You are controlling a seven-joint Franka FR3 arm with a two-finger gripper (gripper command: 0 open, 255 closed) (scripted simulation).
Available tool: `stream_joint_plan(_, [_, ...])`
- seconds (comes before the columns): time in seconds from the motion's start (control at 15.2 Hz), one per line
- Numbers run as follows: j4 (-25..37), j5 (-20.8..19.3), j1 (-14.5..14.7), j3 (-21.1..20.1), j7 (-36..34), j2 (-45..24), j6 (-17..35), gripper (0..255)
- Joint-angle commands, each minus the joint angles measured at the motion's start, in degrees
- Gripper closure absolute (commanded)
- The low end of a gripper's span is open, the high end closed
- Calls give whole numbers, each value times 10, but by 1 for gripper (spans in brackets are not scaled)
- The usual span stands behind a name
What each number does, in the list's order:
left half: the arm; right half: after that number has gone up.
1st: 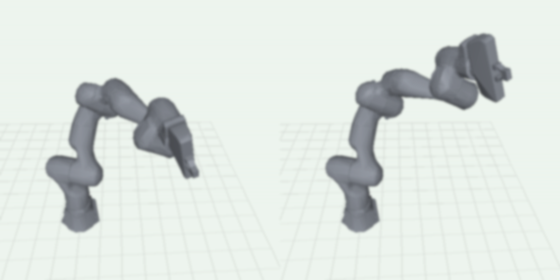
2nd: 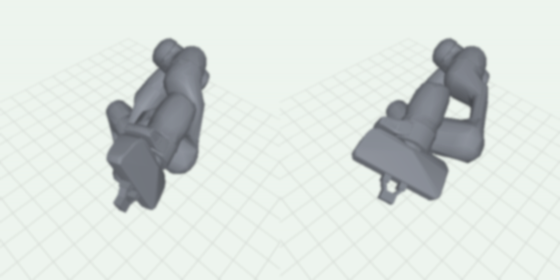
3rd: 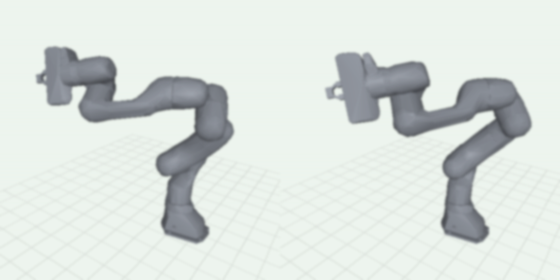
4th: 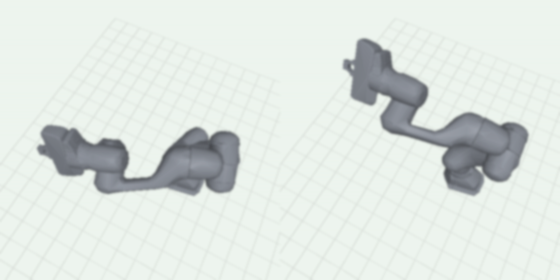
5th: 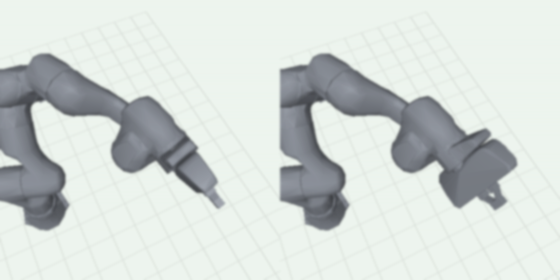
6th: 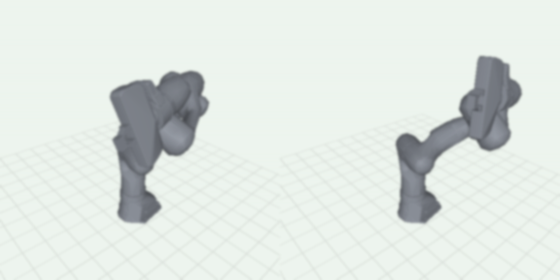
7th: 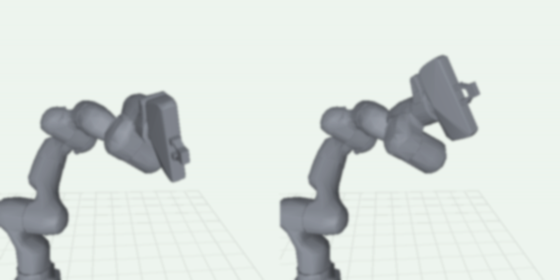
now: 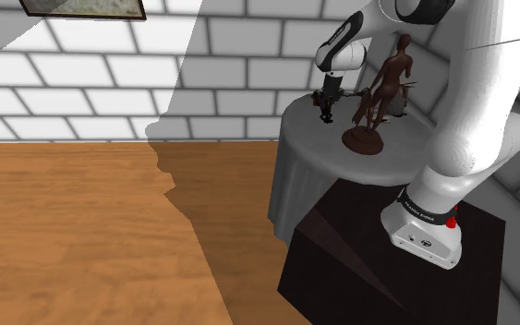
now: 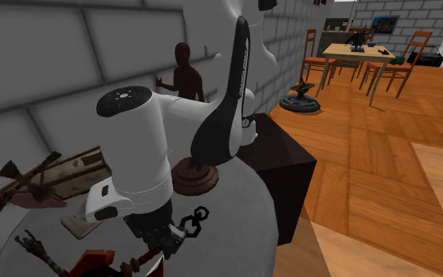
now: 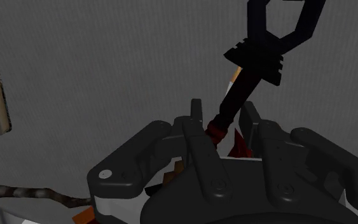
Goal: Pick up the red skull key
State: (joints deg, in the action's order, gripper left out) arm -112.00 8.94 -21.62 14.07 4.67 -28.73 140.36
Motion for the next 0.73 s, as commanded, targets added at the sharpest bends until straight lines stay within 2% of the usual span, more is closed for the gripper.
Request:
stream_joint_plan(0.0, [0,0,0,0,0,0,0,255])
stream_joint_plan(0.33, [0,0,0,0,0,0,0,255])
stream_joint_plan(0.66, [1,-10,5,7,-6,28,-29,255])
